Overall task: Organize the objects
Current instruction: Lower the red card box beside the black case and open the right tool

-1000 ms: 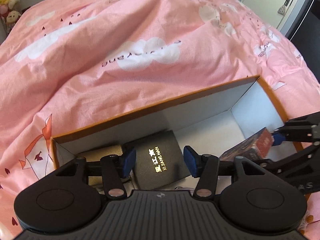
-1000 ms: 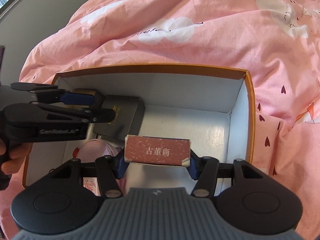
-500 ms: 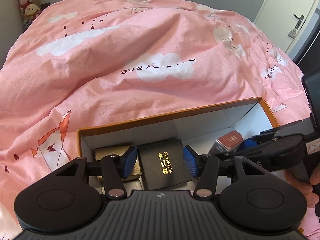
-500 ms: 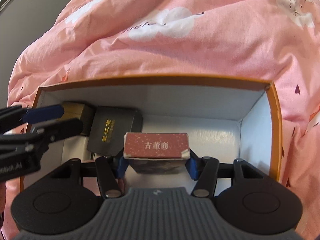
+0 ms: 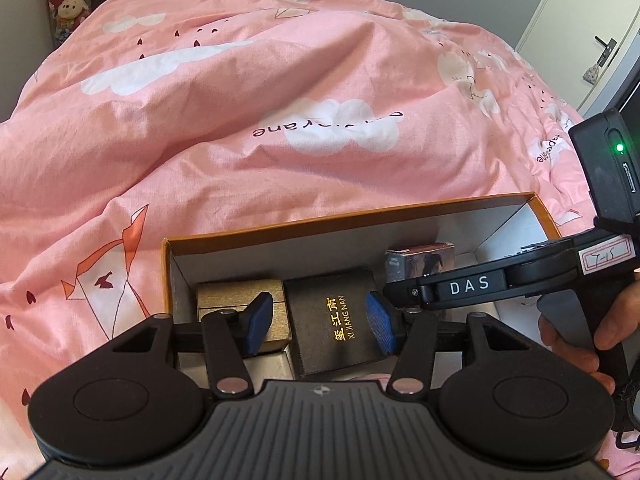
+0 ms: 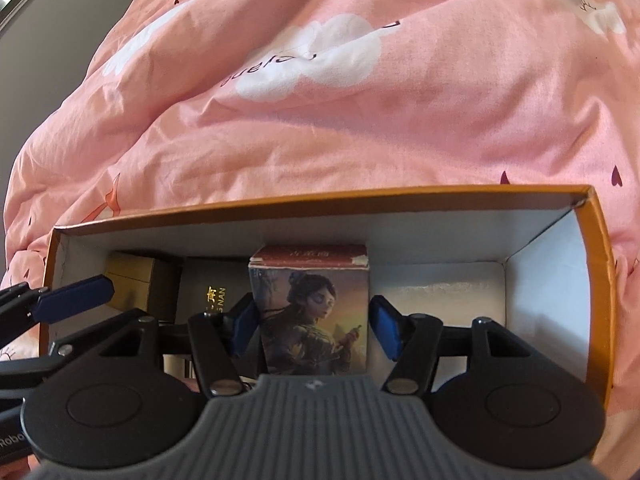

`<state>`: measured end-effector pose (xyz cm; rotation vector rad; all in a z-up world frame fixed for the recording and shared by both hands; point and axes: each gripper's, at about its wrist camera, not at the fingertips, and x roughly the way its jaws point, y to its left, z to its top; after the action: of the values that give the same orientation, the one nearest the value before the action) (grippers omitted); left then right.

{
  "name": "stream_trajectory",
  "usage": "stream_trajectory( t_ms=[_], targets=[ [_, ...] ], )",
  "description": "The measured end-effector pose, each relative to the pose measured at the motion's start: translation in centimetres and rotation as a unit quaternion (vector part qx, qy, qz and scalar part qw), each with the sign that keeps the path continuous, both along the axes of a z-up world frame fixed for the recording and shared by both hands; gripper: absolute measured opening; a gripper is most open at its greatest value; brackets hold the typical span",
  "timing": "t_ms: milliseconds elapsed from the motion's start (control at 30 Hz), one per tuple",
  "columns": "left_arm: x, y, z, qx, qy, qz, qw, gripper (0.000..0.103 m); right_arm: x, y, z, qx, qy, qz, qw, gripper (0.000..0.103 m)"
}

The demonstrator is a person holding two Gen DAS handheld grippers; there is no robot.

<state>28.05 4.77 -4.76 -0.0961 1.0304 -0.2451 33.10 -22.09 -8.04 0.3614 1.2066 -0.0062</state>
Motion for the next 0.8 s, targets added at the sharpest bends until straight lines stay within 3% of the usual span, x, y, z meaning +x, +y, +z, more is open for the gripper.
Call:
stream_trajectory(
  t_ms=[267,600,800],
  targets=[
    [-0.1,0.3,-0.3,-0.003,0.004,0.001,1.0,0.061,-0.6,-0.2,-0.1,0.003,0.004,0.003,1.0,0.062],
    [-0.1,0.5,-0.5,-0.003,0.006,0.004,1.0,0.061,-1.3,-1.4,-1.1,0.023,0.012,-0.022,0.999,0.029],
    [-0.2,0.4,-0.5,-0.001,0.007,0.003,1.0,0.061,-1.4,-1.0,-1.0,0.016,0.005,-0.013,1.0,0.029]
  ],
)
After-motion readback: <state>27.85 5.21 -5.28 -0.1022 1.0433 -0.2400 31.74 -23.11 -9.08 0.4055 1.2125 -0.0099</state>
